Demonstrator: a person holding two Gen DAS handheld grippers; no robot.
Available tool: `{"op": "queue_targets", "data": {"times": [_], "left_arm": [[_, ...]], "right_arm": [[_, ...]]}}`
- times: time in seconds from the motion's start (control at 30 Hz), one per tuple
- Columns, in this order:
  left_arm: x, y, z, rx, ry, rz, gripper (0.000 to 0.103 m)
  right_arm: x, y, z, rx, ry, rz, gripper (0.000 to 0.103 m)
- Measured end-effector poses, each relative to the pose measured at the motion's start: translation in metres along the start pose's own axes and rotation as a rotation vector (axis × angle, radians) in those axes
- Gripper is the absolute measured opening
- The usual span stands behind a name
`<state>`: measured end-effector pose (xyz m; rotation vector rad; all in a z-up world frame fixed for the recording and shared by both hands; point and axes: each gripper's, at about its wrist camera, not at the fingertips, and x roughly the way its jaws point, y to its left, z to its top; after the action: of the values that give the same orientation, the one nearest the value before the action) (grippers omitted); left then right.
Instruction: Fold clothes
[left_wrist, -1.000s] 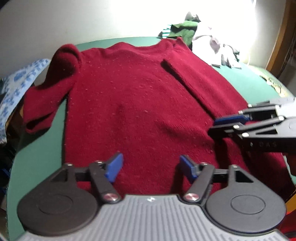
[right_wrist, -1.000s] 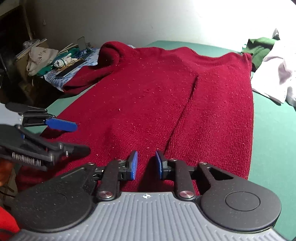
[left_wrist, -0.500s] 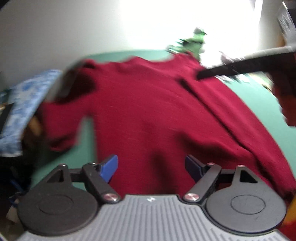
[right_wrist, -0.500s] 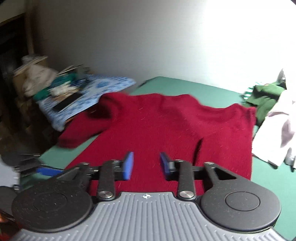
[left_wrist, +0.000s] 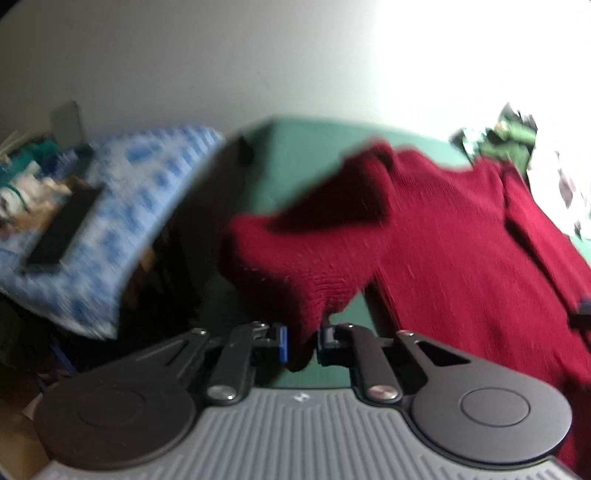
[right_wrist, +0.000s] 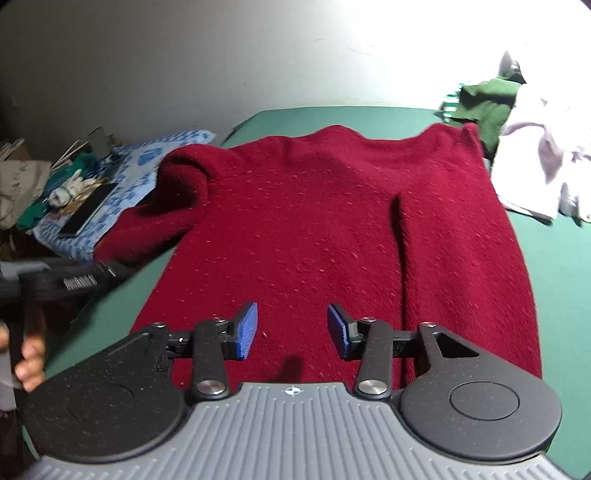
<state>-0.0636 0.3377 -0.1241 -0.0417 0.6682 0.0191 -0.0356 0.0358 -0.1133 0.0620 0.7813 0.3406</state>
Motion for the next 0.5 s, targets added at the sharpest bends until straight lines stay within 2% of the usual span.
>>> {"op": "queue_targets", "data": {"times": [0.13,0.27,0.33,0.5], "left_arm": [[-0.038,0.019,0.019,0.009,-0.13,0.15,0.013],[-0.051,0.028,0.032,0.054,-0.202,0.321,0.013],[-0.051,0.028,0.04,0.059,-0.227,0.346,0.013],[-0.052,0.011,0.068,0.094,-0.321,0.349,0.013]], "right_arm": [[-0.002,-0.008,-0.004,0.054,-0.012,-0.043,0.045],[0.003,-0.016,-0.007,0.096,0.005,-0.063,0.046],[0.008,-0.016,-0.008,0.097,0.026,-0.063,0.046],[0.009,-0.013,-0.008,0.065,0.029,-0.055,0.047]]}}
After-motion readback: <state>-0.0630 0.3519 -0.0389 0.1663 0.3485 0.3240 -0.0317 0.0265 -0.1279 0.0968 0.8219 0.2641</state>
